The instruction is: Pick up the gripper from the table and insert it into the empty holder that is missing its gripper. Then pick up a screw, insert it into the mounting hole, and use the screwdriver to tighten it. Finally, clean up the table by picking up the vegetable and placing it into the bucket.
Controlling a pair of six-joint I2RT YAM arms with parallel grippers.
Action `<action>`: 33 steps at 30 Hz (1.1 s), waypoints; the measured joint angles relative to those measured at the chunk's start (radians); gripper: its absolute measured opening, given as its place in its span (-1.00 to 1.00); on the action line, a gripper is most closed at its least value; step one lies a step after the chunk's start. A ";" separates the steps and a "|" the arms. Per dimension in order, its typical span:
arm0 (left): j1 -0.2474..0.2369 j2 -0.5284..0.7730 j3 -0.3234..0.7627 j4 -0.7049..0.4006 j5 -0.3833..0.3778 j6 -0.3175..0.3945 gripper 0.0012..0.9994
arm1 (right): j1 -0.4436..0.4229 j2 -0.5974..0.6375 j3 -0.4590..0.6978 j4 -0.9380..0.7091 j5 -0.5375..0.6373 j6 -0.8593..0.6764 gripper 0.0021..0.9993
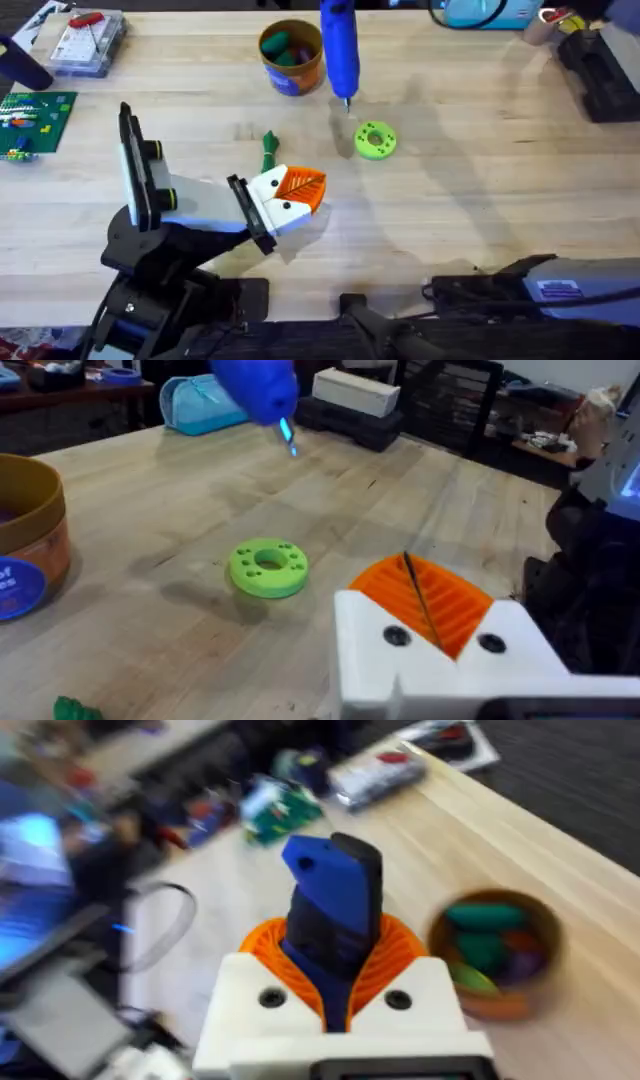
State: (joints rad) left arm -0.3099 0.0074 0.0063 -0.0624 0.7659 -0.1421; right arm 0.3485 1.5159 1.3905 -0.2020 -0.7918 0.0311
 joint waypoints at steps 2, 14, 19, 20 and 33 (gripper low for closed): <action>0.000 0.000 0.000 0.000 0.000 0.000 -0.97 | 0.024 0.000 0.042 -0.133 0.129 -0.130 -0.87; 0.000 0.000 0.000 0.000 0.000 0.000 -0.97 | -0.004 0.000 0.134 -0.372 0.594 -0.540 -0.87; 0.000 0.000 0.000 0.000 0.000 0.000 -0.97 | -0.072 0.043 0.138 -0.455 0.660 -0.719 -0.87; 0.000 0.000 0.000 0.000 0.000 0.000 -0.97 | -0.084 0.063 0.139 -0.470 0.667 -0.759 -0.87; 0.000 0.000 0.000 0.000 0.000 0.000 -0.98 | -0.135 0.364 0.139 -0.465 0.706 -1.153 -0.88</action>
State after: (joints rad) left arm -0.3099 0.0074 0.0063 -0.0620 0.7658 -0.1425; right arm 0.2137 1.8800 1.5299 -0.6671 -0.0863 -1.1217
